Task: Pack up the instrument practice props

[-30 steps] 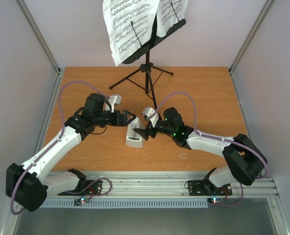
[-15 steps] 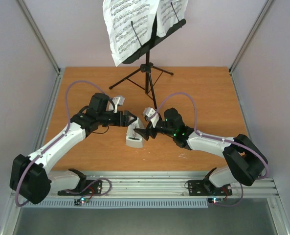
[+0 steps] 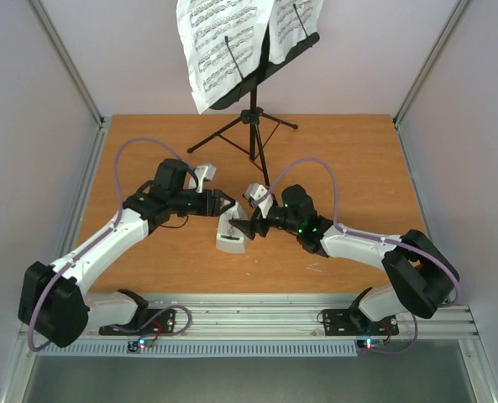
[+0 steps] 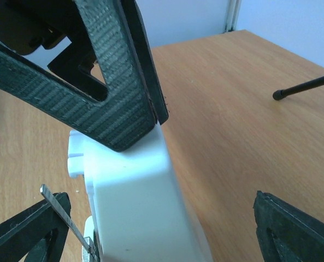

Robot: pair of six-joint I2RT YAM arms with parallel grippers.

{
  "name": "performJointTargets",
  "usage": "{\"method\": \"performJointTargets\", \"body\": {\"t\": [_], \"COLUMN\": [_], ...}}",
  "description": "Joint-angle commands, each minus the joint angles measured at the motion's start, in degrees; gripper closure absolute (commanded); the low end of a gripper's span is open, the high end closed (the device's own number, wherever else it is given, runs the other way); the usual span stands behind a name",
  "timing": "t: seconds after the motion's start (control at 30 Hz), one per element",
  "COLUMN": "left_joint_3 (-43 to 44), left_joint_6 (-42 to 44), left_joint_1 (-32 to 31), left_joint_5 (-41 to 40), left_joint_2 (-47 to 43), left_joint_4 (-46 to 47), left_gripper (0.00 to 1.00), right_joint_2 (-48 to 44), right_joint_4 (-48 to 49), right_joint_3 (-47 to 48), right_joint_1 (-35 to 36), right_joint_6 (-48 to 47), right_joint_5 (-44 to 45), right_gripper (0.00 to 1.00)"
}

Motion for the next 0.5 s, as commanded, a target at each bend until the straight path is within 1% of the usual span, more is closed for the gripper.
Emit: {"method": "performJointTargets", "body": {"t": [0.0,0.3,0.47], "left_joint_3": [0.4,0.2,0.1], "left_joint_6": [0.1,0.1,0.2], "left_joint_1": [0.3,0.3,0.3], "left_joint_5": [1.4,1.5,1.6], "left_joint_2": [0.6,0.9,0.9], "left_joint_4": [3.1,3.1,2.9], "left_gripper": [0.39,0.4,0.41], "right_joint_2": [0.5,1.0,1.3], "right_joint_4": [3.1,4.1,4.7], "right_joint_3": [-0.1,-0.3,-0.5], "right_joint_1": [-0.5,-1.2,-1.3], "right_joint_6": [1.1,1.8,2.1], "right_joint_5": [-0.8,-1.3,-1.0], "right_gripper": [0.08,0.14,0.14]}}
